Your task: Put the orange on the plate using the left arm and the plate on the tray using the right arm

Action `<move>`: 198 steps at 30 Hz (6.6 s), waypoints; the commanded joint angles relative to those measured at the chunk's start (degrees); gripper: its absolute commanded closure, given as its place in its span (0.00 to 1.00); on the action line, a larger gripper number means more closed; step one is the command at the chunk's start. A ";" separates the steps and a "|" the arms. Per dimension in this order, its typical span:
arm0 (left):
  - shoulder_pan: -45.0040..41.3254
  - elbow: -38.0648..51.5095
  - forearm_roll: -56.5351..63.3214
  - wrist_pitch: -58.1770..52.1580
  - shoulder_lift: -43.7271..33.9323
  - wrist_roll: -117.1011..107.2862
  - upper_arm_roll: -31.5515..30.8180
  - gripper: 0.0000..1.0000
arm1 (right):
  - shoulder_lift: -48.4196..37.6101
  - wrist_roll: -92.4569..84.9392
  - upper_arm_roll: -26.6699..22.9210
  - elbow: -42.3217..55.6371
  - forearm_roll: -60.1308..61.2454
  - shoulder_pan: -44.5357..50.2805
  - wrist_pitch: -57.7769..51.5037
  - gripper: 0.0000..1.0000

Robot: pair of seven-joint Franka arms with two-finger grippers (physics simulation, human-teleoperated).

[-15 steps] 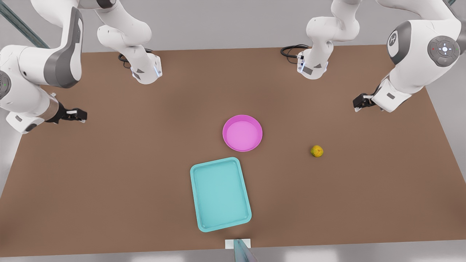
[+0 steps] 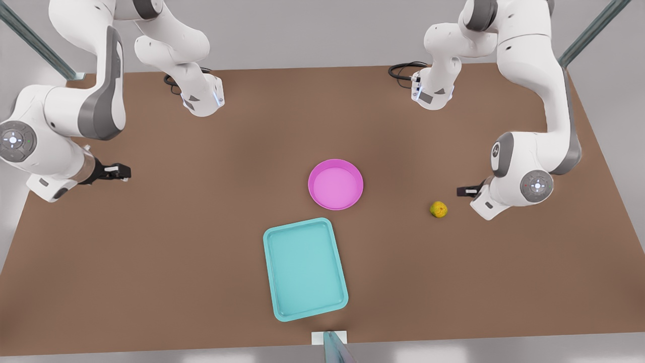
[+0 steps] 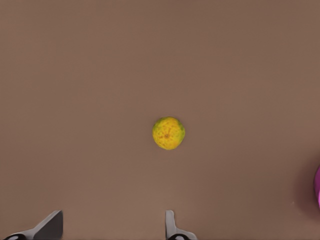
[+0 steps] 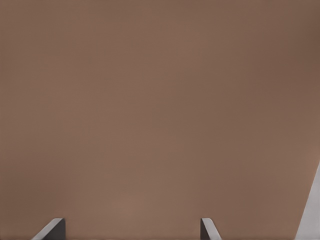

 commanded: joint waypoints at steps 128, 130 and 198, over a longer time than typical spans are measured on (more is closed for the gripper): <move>-1.02 16.15 -3.61 -24.87 -11.66 -9.52 -3.81 0.00 | 26.60 -12.25 6.55 -19.32 61.01 32.92 37.79 0.00; -0.93 16.15 -3.61 -24.87 -11.66 -9.52 -3.81 0.00 | 28.27 -11.81 6.55 -18.00 61.10 33.62 37.79 0.00; -0.32 19.57 -4.31 -27.42 -11.05 2.97 1.20 0.00 | 38.11 18.50 3.30 9.42 61.36 15.96 34.88 0.79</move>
